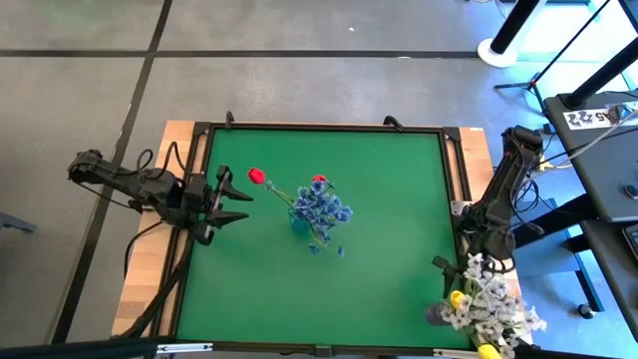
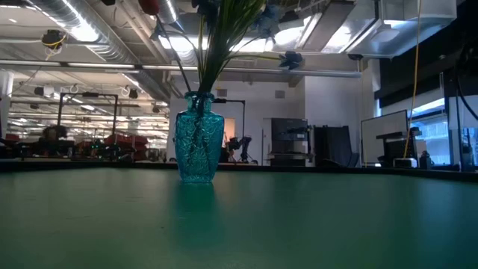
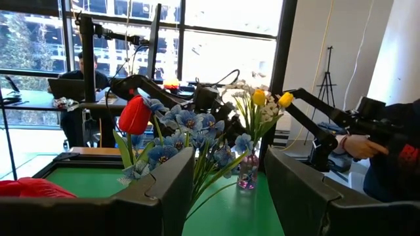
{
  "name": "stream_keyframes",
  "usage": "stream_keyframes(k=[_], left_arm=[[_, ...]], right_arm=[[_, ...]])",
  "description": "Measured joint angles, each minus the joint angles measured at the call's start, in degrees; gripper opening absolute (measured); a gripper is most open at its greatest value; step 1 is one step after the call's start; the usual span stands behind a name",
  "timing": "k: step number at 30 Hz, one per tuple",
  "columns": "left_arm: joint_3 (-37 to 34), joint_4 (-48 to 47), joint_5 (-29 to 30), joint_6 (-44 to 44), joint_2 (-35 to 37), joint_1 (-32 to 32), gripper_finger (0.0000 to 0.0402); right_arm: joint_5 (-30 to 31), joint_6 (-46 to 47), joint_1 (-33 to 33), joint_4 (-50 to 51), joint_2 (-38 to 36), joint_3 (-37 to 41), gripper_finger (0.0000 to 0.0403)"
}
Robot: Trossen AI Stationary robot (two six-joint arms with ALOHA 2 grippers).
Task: Sort flowers into vase by color
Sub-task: Put the white flowers into the purple vase
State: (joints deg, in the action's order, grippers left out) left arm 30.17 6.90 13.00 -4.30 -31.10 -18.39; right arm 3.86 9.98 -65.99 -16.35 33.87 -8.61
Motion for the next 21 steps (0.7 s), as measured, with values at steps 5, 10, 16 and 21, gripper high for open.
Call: stream_keyframes(k=[5,10,16,21], left_arm=[[0.0,0.0,0.02,-0.02,-0.01,0.0,0.0185],[0.0,0.0,0.02,-0.02,-0.02,-0.02,0.0185],[0.0,0.0,0.02,-0.01,-0.01,-0.02,0.0185],[0.0,0.0,0.01,-0.02,-0.01,-0.01,0.0185]], right_arm=[[1.79,-2.69,-0.01,5.61,-1.53,-4.23,0.0221],[7.9,-5.89,0.01,16.36,-2.93,-9.04,0.0221],[9.27,-6.12,0.01,22.91,-5.48,-10.63,0.0221],[6.87,-3.97,0.01,28.4,-8.58,-11.71,0.0221]])
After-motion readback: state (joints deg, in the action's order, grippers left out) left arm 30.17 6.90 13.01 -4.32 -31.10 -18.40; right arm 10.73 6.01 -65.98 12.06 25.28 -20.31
